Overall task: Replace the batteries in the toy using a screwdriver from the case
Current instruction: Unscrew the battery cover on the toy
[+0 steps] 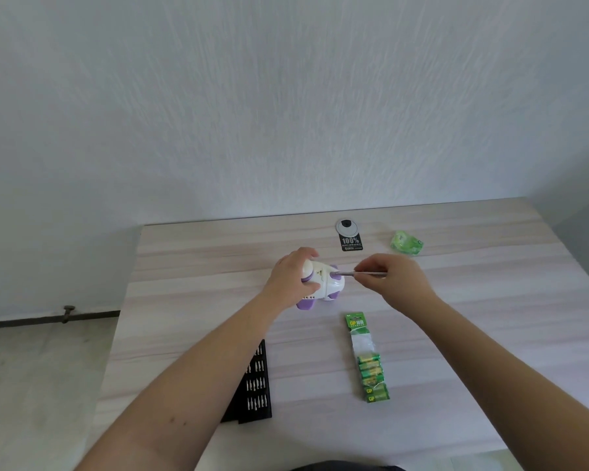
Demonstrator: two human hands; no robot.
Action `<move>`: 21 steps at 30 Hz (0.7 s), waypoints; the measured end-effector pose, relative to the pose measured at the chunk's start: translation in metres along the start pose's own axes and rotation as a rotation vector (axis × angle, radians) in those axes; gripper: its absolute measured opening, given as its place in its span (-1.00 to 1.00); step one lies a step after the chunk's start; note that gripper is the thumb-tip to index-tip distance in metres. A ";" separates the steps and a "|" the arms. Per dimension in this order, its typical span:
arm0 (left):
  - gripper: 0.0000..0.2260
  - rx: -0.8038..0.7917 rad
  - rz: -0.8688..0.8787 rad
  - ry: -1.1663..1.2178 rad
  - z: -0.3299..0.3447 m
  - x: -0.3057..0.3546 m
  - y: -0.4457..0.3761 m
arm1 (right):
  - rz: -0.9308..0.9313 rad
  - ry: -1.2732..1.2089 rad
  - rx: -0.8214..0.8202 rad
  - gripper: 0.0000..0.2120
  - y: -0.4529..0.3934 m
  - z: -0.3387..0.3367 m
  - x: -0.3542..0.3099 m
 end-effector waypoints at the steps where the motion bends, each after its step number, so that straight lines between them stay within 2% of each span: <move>1: -0.45 -0.007 -0.003 0.015 0.000 0.000 0.000 | 0.019 -0.064 0.015 -0.94 0.003 -0.001 0.005; 5: -0.36 0.019 0.020 0.081 -0.005 0.005 0.001 | 0.065 -0.376 0.045 -0.93 0.018 0.005 0.016; 8: -0.41 0.101 0.063 0.149 -0.019 0.013 0.010 | 0.077 -0.542 0.039 -0.95 0.027 0.014 0.017; 15: -0.68 0.108 -0.065 0.665 -0.024 0.028 0.065 | 0.102 -0.803 -0.044 -0.89 0.041 0.032 0.013; 21: -0.74 0.109 -0.169 0.985 -0.007 0.043 0.093 | 0.096 -0.876 -0.137 -0.86 0.047 0.049 0.004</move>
Point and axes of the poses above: each hand's wrist, its own y-axis away from the middle knuckle, its own z-axis out of the palm, x = y × z, the point moved 9 cm from there along -y, towards the middle knuckle, and after that the axes turned 5 degrees about y, right-handed, at the moved point
